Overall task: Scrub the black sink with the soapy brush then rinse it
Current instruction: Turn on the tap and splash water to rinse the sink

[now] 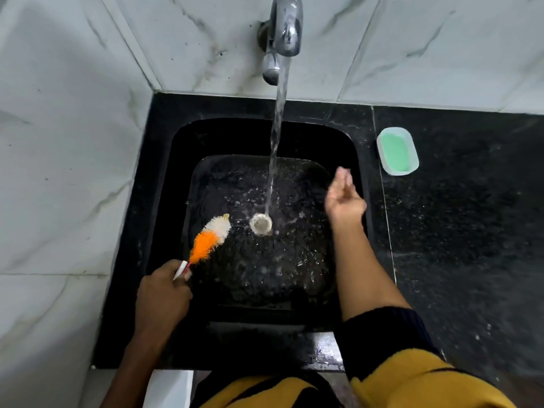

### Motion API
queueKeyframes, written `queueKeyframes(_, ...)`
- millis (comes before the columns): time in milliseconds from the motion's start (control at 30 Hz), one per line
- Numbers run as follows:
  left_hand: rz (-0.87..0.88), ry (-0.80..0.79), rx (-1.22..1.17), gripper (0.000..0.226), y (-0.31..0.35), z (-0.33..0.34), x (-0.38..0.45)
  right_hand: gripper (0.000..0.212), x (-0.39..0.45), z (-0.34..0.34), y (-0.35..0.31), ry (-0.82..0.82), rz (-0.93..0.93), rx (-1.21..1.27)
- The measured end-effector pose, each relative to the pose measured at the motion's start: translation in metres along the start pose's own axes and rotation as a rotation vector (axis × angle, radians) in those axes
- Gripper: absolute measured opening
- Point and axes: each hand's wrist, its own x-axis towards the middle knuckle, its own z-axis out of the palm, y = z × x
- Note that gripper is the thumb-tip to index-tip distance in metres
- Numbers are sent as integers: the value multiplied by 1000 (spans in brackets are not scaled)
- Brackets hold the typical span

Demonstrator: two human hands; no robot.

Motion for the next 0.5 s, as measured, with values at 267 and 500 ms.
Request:
queueKeyframes(267, 27, 3, 4, 24, 6, 1, -1, 34, 7, -50, 67, 276, 107, -416)
queueKeyframes(500, 4, 40, -6, 23, -1, -5, -6, 43, -6, 14, 150, 70, 347, -599)
